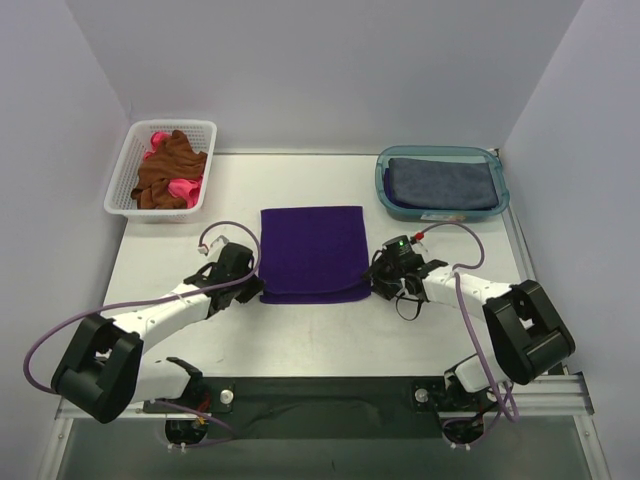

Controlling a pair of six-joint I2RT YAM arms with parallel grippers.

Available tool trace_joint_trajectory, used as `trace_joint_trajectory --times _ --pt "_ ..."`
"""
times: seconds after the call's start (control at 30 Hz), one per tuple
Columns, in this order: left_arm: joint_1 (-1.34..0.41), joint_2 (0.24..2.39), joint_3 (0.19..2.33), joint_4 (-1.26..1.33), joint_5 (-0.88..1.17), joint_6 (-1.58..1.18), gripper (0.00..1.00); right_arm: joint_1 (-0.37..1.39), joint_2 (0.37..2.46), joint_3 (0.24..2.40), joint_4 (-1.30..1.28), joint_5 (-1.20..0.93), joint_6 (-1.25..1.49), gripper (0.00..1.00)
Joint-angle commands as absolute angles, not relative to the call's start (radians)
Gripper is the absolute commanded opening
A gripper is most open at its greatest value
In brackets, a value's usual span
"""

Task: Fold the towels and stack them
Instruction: Fold the towel

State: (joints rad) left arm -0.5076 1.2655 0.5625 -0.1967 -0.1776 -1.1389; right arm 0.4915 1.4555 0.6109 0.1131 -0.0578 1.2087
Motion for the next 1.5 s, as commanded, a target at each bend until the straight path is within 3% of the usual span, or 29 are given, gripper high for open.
trace_joint_trajectory --times 0.0,0.43,0.97,1.23,1.47 --pt "-0.502 1.232 0.571 -0.147 -0.170 -1.121 0.02 0.494 1.459 0.652 0.083 -0.028 1.229 0.41" --pt "-0.502 1.224 0.575 -0.153 -0.175 -1.112 0.02 0.494 1.404 0.676 0.043 -0.014 1.192 0.00" --pt "-0.466 1.088 0.739 -0.373 -0.158 -1.045 0.00 0.489 1.218 0.744 -0.069 0.020 1.129 0.00" --pt "-0.476 1.029 0.580 -0.365 -0.114 -1.055 0.00 0.495 1.175 0.585 -0.025 -0.031 1.175 0.00" --pt "-0.489 1.158 0.470 -0.258 -0.060 -1.066 0.00 0.509 1.253 0.451 0.100 -0.064 1.223 0.00"
